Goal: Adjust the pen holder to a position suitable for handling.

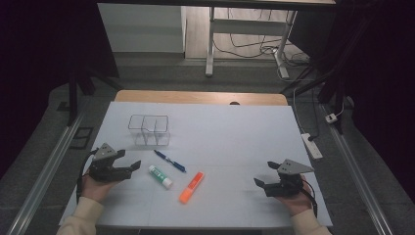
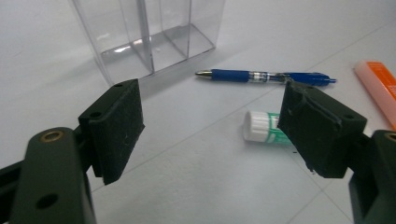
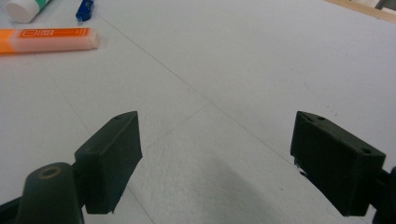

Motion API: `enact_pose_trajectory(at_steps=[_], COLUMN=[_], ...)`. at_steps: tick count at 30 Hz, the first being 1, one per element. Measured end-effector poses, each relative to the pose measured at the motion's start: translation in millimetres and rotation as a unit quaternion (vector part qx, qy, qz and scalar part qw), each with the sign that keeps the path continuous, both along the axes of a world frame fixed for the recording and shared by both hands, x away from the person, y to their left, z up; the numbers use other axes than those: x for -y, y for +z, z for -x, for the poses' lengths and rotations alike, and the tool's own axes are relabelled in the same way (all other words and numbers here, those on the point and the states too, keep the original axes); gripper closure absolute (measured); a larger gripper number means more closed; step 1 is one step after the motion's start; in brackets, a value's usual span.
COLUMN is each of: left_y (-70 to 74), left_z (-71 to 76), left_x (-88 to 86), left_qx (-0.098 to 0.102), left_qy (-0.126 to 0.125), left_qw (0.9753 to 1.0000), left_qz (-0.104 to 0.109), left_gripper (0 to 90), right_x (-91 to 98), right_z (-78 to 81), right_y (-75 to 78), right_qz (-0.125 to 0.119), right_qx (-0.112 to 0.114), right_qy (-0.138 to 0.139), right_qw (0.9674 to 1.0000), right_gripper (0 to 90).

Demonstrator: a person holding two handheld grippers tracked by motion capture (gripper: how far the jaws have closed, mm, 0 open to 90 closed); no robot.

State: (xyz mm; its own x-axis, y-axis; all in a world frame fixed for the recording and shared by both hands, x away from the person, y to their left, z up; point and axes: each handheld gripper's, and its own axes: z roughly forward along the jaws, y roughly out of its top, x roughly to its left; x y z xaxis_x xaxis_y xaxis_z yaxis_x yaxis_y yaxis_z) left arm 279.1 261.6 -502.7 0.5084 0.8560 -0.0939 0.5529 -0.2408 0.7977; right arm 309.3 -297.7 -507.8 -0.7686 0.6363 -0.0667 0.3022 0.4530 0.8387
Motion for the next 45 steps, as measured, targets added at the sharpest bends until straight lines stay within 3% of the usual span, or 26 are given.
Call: enact_pose_trajectory(at_steps=[14,24,29,35,45], left_y=[5.3,10.5,6.0,3.2,-4.8], left_z=[-18.7,-23.5,-32.5,-44.1,-72.6], left_x=[-14.5,-37.5,-49.4,-49.3,-51.6], left_qx=[0.004,0.015,0.011,0.005,-0.008], left_qy=[0.020,0.043,0.061,0.061,0.077], left_qw=[0.9998,0.9989,0.9979,0.9980,0.9970], left_qz=[0.002,0.010,0.019,0.012,0.000], left_gripper=[24.8,30.2,33.0,37.3,57.1], right_x=[-0.8,-1.0,-0.4,-1.5,-1.8], right_z=[-0.8,-0.6,-1.1,-2.0,-0.9], right_y=[-1.6,-1.5,-1.3,-2.7,-3.8], right_qz=[0.001,-0.004,-0.001,-0.002,0.002], right_qx=[-0.004,-0.007,-0.009,-0.010,-0.013], right_qy=[-0.001,0.000,-0.002,0.000,0.000], right_qw=[1.0000,1.0000,1.0000,0.9999,0.9999], right_gripper=[16.0,16.0,16.0,16.0,16.1])
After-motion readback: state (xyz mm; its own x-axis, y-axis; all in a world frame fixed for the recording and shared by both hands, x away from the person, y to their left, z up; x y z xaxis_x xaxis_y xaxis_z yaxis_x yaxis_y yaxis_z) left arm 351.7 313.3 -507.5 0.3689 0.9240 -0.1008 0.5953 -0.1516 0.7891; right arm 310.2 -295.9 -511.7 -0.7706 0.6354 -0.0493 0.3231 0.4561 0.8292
